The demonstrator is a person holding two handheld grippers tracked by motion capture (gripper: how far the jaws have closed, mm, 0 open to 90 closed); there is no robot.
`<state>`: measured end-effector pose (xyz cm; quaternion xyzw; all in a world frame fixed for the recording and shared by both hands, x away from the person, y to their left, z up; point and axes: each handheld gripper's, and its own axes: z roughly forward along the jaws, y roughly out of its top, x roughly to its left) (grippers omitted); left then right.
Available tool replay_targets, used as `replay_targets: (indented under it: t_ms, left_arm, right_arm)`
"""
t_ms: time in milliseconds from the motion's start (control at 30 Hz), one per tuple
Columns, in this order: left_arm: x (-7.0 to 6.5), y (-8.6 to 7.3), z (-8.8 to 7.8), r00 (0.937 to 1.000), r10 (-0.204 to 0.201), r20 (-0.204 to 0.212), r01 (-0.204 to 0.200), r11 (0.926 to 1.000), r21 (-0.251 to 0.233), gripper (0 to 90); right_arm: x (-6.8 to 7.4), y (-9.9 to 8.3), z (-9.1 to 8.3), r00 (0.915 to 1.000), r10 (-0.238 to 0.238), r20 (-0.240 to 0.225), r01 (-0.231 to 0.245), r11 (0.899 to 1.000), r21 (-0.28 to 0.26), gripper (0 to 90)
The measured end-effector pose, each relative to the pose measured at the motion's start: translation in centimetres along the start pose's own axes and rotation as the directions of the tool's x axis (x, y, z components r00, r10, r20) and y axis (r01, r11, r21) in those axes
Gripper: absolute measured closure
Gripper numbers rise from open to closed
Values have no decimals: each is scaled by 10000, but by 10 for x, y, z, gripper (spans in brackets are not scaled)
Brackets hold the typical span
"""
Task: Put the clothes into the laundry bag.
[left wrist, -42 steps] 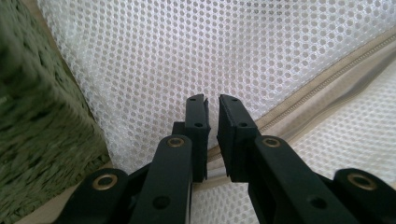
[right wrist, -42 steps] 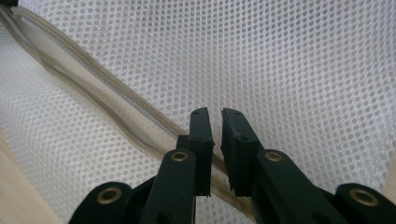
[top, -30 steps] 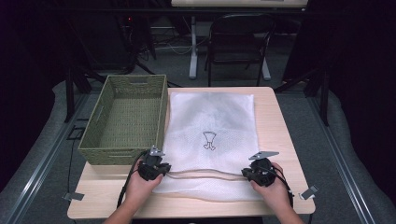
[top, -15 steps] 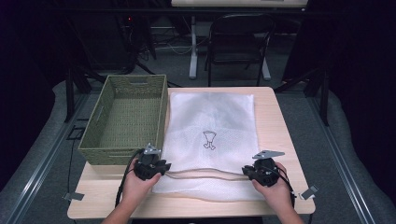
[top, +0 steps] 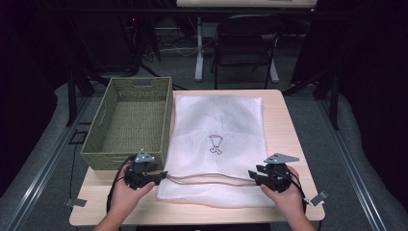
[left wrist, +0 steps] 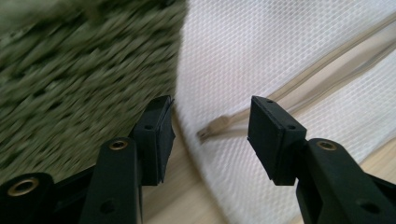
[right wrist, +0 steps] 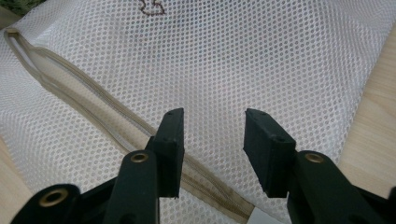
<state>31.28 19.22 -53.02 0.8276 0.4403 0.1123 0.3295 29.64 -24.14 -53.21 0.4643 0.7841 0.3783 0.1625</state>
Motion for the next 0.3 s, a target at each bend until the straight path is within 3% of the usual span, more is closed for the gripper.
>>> replay_targets:
  t_ms: [133, 300]
  left_arm:
    - [14, -11, -5, 9993, -376, -40, 377, 9992, 105, 490]
    - [31, -24, -7, 9972, -628, -397, 636, 9978, 193, 478]
  right_arm:
    - [1, 0, 1, 9999, -100, 102, 99, 9999, 93, 539]
    - [0, -2, 3, 9999, -39, 101, 38, 10000, 65, 526]
